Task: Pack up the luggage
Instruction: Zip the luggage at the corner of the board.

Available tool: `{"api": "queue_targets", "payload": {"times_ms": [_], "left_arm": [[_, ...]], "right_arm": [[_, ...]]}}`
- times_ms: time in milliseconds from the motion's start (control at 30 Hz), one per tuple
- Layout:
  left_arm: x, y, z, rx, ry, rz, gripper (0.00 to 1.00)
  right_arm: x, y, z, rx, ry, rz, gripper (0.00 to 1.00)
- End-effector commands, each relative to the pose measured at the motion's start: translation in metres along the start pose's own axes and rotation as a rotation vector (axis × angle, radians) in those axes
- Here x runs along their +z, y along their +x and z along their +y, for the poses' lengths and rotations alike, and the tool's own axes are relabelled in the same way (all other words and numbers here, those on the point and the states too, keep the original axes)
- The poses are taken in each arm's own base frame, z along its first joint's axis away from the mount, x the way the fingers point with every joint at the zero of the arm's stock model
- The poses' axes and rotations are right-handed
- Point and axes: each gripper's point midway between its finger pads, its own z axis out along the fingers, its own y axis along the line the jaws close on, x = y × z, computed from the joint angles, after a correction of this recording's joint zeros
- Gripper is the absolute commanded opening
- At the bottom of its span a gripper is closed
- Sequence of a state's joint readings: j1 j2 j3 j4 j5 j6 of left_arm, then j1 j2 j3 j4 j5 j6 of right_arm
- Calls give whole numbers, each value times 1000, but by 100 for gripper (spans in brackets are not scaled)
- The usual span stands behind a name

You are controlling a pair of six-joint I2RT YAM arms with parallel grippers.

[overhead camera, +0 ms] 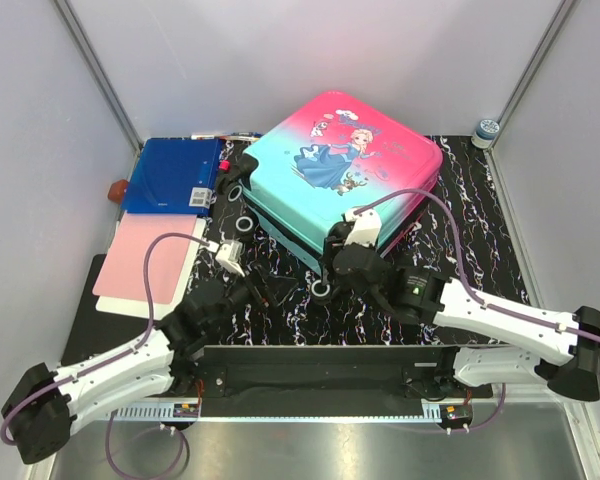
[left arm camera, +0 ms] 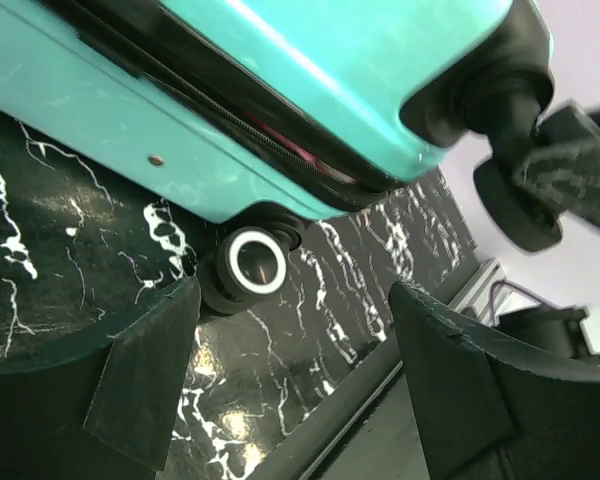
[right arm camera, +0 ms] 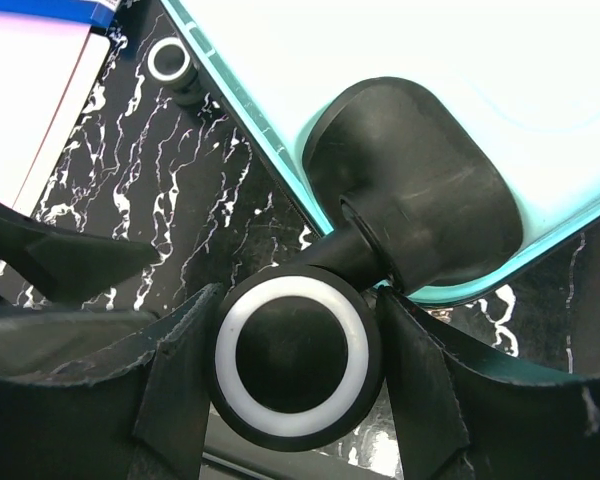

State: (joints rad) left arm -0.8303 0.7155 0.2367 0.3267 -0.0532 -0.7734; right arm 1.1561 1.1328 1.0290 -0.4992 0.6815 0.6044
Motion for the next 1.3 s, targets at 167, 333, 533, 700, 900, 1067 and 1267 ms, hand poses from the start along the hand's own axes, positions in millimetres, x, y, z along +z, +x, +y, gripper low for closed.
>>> {"api": "queue_targets", "payload": {"times_ms": [167,333,533,700,900,1067,1267], "left_arm": [[-6,-1,-3,89,51,-201,80],[1,2,-11,175,23,-224,81],[16,-5,-22,219,-42,-271,82],[24,-8,-17,225,-98,-306,86],[36,2,-18,208,-135,-307,84],[39,16,-18,199,-207,-368,84],[52,24,-22,226,-222,-409,84]], "right_arm": [[3,-102,66,314,-168,-225,0],[15,-109,82,356,-191,-227,0],[25,-113,100,414,-238,-208,0],[31,-121,113,451,-281,-190,0],[39,-127,116,491,-298,-183,0],[42,-130,114,540,-313,-172,0],[46,-128,113,559,-323,-156,0]]}}
